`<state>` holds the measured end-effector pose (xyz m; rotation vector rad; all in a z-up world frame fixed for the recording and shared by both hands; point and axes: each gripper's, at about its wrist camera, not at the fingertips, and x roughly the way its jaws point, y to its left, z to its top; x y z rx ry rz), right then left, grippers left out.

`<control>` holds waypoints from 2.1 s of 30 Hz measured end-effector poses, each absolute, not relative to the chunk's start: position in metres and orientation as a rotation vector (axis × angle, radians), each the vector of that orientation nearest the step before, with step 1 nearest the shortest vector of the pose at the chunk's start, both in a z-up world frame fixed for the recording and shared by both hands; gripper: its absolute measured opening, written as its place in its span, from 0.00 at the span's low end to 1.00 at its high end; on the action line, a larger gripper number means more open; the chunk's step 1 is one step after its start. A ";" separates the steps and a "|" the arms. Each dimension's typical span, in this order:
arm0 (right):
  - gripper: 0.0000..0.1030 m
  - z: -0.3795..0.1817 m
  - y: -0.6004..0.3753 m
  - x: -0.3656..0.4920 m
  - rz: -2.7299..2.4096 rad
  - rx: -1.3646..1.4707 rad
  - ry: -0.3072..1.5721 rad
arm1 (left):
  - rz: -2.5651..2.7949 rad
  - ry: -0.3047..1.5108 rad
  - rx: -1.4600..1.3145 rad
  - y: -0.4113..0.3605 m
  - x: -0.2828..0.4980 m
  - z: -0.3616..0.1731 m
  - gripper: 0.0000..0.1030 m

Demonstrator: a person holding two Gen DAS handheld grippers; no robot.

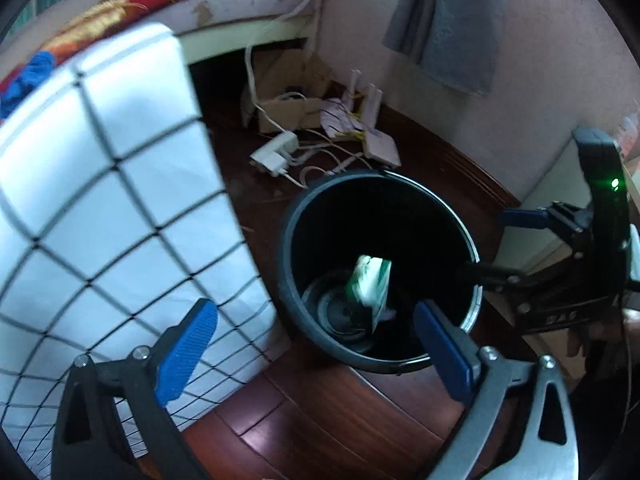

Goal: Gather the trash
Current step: 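Carry the carton and mask over the black bin and open both tools, then move both tools back toward the trash on the table, then grasp the yellow cloth with the left tool while the right tool grasps the red paper cup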

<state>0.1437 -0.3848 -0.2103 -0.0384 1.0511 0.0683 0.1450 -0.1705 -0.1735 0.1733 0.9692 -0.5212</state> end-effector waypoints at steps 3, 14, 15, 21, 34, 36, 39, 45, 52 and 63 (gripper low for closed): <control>1.00 -0.199 -0.383 0.140 0.041 -0.019 1.014 | -0.472 0.934 0.168 -0.158 0.140 -0.163 1.00; 1.00 -0.153 -0.361 0.125 -0.003 0.001 0.920 | -0.377 0.823 0.155 -0.125 0.129 -0.113 1.00; 1.00 -0.148 -0.358 0.124 -0.007 0.003 0.909 | -0.369 0.814 0.154 -0.120 0.127 -0.110 1.00; 1.00 -0.113 -0.337 0.113 -0.003 -0.002 0.811 | -0.312 0.755 0.138 -0.106 0.128 -0.085 1.00; 1.00 -0.045 -0.271 0.115 0.136 -0.029 0.656 | -0.214 0.651 0.077 -0.043 0.118 -0.036 1.00; 1.00 -0.037 -0.253 0.112 0.171 -0.055 0.574 | -0.184 0.635 0.067 -0.029 0.117 -0.032 1.00; 1.00 -0.031 -0.221 0.121 0.239 -0.107 0.585 | -0.135 0.618 0.057 -0.003 0.115 -0.029 1.00; 1.00 -0.031 -0.175 0.144 0.296 -0.116 0.625 | -0.016 0.605 0.010 0.056 0.117 -0.035 0.93; 1.00 -0.029 -0.113 0.192 0.432 -0.115 0.642 | 0.068 0.628 -0.040 0.109 0.153 -0.050 0.79; 0.87 -0.061 -0.048 0.288 0.532 -0.182 0.717 | 0.066 0.676 -0.063 0.122 0.215 -0.076 0.71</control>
